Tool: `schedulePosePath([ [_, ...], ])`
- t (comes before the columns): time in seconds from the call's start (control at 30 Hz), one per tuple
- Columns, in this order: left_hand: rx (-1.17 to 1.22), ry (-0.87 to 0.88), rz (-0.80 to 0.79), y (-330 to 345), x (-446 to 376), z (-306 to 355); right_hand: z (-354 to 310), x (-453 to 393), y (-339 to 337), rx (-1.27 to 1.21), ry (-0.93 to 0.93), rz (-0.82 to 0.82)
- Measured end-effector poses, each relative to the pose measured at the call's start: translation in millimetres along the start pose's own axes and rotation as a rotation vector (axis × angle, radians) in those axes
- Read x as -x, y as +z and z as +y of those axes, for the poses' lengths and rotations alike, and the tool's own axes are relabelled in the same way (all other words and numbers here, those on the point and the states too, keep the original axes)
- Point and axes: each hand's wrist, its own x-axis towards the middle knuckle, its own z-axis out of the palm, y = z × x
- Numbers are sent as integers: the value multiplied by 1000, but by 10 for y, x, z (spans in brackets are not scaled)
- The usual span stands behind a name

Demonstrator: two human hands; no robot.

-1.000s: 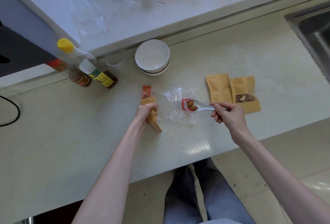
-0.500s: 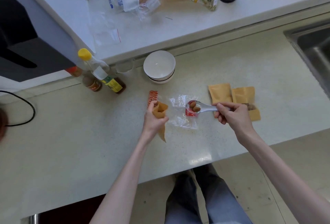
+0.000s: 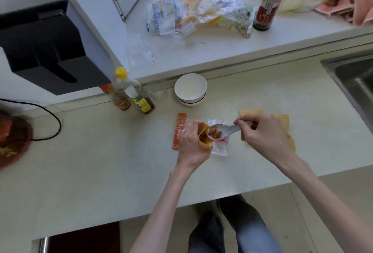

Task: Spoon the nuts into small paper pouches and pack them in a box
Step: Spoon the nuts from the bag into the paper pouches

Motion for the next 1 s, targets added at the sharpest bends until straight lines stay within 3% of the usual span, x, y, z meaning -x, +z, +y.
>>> schedulePosePath([
  [0.2, -29, 29, 36, -10, 47, 86, -275, 55, -24, 362, -351, -148],
  [0.37, -41, 9, 36, 18, 42, 120, -314, 40, 10, 361, -463, -208],
  [0.47, -27, -6, 23, 31, 20, 94, -201, 6, -1, 278, -450, -104],
  [0.53, -3, -83, -7, 29, -10, -8, -86, -26, -46, 149, -374, 7],
  [0.63, 43, -346, -52, 2, -78, -278, 132, -93, -105, 30, -232, 97],
  [0.83, 27, -769, -11, 58, -293, -865, 682, -209, 57, -118, 25, 53],
  [1.0, 29, -927, -51, 191, -510, -1084, 1104, -379, 390, -289, 296, -18],
])
